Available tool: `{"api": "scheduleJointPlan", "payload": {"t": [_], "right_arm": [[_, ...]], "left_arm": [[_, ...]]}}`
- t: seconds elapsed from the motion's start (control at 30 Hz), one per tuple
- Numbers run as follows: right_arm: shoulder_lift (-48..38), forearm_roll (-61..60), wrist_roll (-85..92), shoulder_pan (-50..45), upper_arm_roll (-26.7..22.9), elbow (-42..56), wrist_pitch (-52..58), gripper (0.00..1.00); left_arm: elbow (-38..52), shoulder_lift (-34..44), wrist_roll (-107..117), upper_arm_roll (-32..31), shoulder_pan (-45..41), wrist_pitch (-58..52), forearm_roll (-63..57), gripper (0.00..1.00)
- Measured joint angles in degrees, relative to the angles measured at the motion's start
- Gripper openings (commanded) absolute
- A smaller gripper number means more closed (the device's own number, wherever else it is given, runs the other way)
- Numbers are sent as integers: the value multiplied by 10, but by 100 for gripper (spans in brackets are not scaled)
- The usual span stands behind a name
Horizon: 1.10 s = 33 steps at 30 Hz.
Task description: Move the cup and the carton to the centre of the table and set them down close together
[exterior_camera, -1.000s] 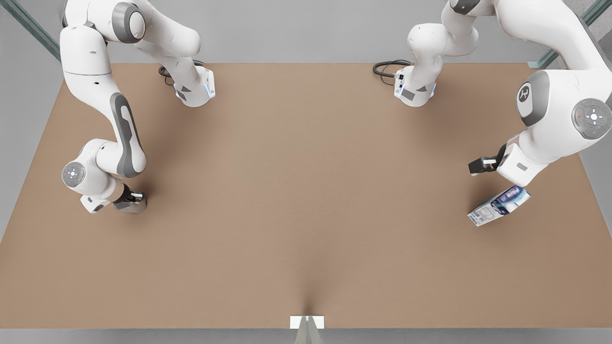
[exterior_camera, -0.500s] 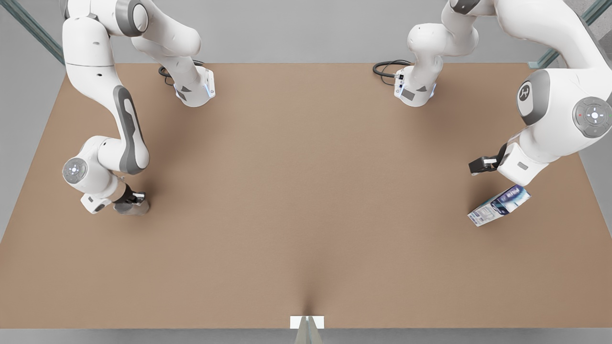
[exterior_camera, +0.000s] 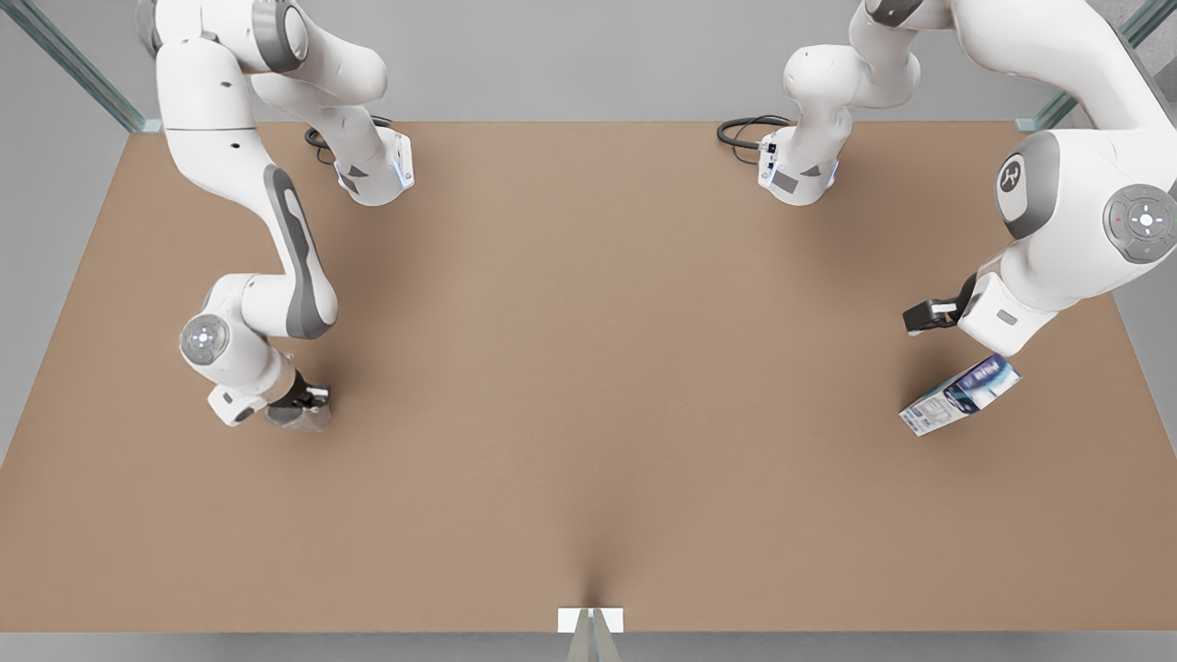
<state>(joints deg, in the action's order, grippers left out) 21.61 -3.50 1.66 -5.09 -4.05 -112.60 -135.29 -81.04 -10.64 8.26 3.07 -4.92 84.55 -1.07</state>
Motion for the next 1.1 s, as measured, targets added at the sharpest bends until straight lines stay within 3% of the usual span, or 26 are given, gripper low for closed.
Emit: {"api": "scheduleJointPlan", "payload": {"t": [0.57,0.67,0.8,0.97,1.1], "right_arm": [[74,-25,-173,-97,12,127,38,21],[83,-28,-200,-112,12,142,40,21],[106,-29,-246,-140,12,185,57,21],[143,-49,-283,-169,12,251,85,21],[185,-49,-318,-205,11,324,110,21]], "left_arm": [[-8,18,-10,3,2,-4,-2,100],[-64,35,-163,10,8,64,-15,100],[-67,4,-349,23,42,97,-23,100],[-70,-22,-445,25,58,129,-28,100],[-128,-26,-526,27,67,208,-29,100]]}}
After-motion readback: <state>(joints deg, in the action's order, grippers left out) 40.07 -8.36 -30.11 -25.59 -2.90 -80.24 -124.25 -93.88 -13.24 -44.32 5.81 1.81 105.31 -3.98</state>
